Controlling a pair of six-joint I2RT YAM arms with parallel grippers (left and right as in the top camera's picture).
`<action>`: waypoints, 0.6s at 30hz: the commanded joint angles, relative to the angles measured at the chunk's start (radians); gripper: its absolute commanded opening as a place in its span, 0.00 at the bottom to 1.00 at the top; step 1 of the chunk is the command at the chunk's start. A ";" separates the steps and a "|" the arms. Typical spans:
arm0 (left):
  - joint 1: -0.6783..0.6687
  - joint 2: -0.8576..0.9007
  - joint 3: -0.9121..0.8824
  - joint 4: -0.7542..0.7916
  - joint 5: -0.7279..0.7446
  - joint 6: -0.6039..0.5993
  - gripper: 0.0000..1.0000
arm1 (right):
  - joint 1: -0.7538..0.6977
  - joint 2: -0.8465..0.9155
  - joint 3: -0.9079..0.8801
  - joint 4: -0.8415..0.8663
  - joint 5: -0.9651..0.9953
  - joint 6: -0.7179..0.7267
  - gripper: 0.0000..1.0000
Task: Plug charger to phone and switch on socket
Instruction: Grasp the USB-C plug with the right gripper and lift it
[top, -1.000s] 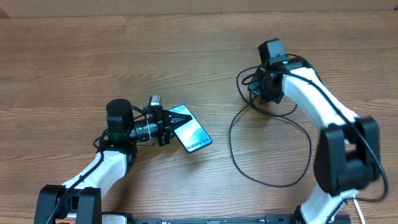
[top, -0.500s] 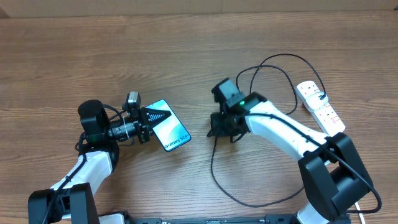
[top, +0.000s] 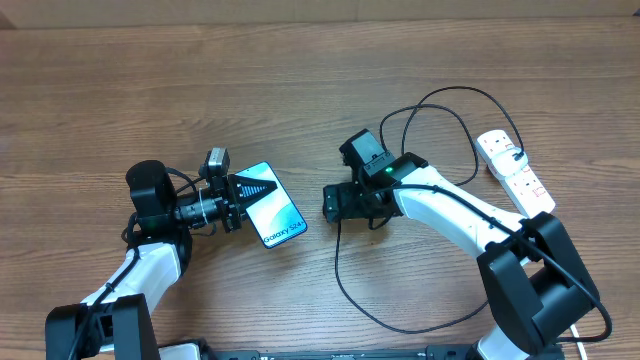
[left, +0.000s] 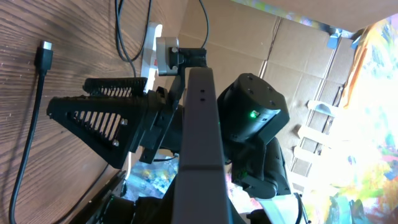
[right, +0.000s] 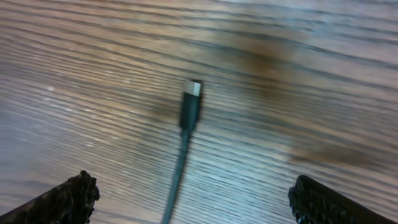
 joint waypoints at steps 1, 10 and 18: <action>0.003 -0.002 0.022 0.008 0.030 0.019 0.04 | 0.033 -0.003 0.003 0.006 -0.032 -0.006 0.88; 0.111 -0.002 0.022 0.008 0.065 -0.009 0.04 | 0.072 -0.003 0.004 0.000 0.035 0.002 0.74; 0.296 -0.002 0.023 0.008 0.153 -0.030 0.04 | 0.079 -0.002 0.003 -0.010 0.159 0.042 0.71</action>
